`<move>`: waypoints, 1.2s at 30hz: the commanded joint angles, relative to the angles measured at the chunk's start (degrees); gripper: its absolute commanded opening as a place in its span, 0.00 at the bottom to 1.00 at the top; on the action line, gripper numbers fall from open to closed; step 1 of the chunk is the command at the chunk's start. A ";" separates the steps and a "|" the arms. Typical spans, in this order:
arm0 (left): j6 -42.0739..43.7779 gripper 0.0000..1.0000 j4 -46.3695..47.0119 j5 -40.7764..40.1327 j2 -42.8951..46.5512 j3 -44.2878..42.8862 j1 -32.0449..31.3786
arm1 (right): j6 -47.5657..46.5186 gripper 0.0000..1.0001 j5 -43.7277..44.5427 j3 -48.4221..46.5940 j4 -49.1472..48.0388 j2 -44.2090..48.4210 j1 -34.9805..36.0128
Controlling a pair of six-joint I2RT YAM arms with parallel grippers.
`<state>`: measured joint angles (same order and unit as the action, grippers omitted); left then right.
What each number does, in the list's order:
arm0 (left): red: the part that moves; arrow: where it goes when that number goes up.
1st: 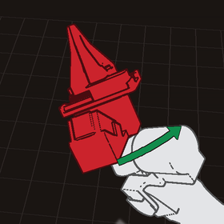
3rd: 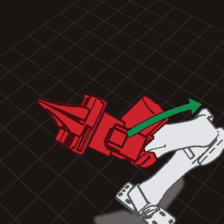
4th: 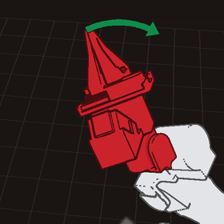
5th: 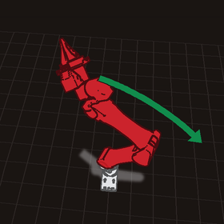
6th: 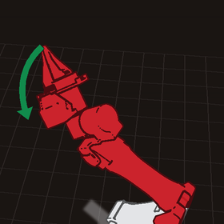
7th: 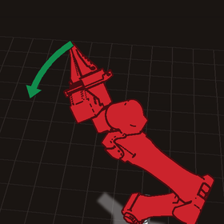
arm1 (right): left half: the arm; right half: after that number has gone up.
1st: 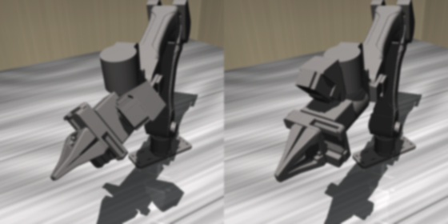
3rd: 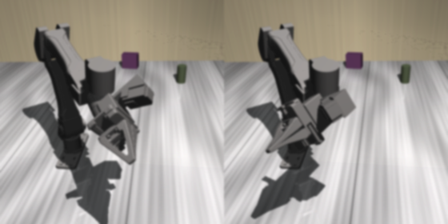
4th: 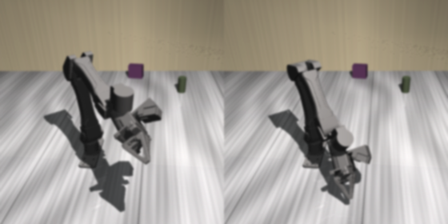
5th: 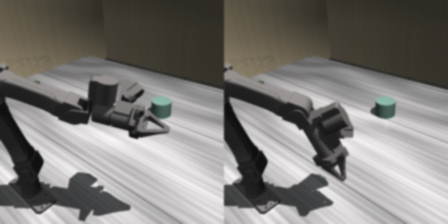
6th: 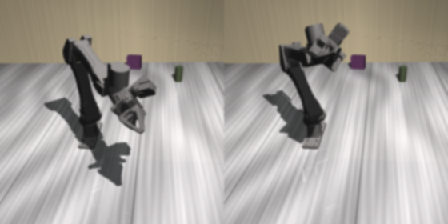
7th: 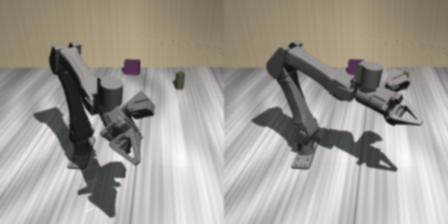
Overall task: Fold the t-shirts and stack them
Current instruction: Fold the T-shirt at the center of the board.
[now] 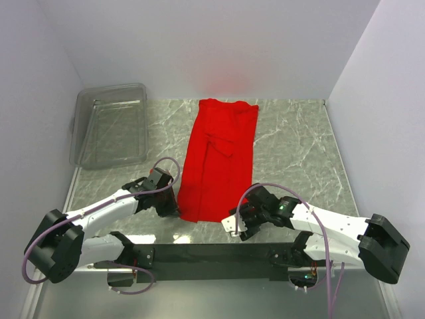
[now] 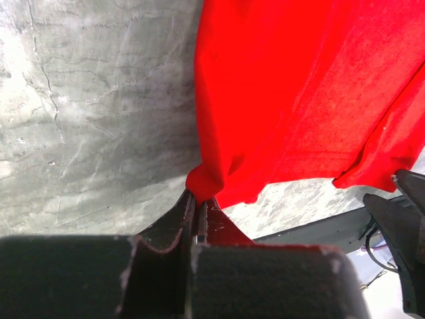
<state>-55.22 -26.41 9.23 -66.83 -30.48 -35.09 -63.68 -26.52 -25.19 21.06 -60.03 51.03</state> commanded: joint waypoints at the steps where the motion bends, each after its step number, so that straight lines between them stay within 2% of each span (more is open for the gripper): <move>1: -0.41 0.01 0.57 1.40 0.47 -0.11 -0.24 | 1.89 0.65 1.47 0.84 -2.60 -1.31 1.53; 13: -1.56 0.01 1.80 2.19 1.70 1.30 -0.15 | 7.78 0.51 9.82 1.37 -6.91 -7.38 3.64; 18: -1.73 0.01 1.80 2.01 2.05 1.65 -0.24 | 9.62 0.37 12.02 1.11 -7.70 -8.26 3.64; 23: -1.47 0.01 1.81 1.84 2.49 1.65 -0.24 | 10.86 0.16 12.90 0.14 -5.77 -9.32 3.64; 30: -0.59 0.01 2.33 2.63 4.16 0.51 -0.15 | 10.50 0.00 8.87 -1.95 -1.56 -7.13 3.64; 36: 1.43 0.00 0.84 4.12 7.23 -2.73 -0.15 | 12.61 0.00 -0.10 -6.53 4.16 1.83 2.68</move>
<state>-55.59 -25.93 11.73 -61.78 -29.54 -35.09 -52.88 -21.19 -27.38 20.91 -62.83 54.13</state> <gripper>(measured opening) 0.026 0.009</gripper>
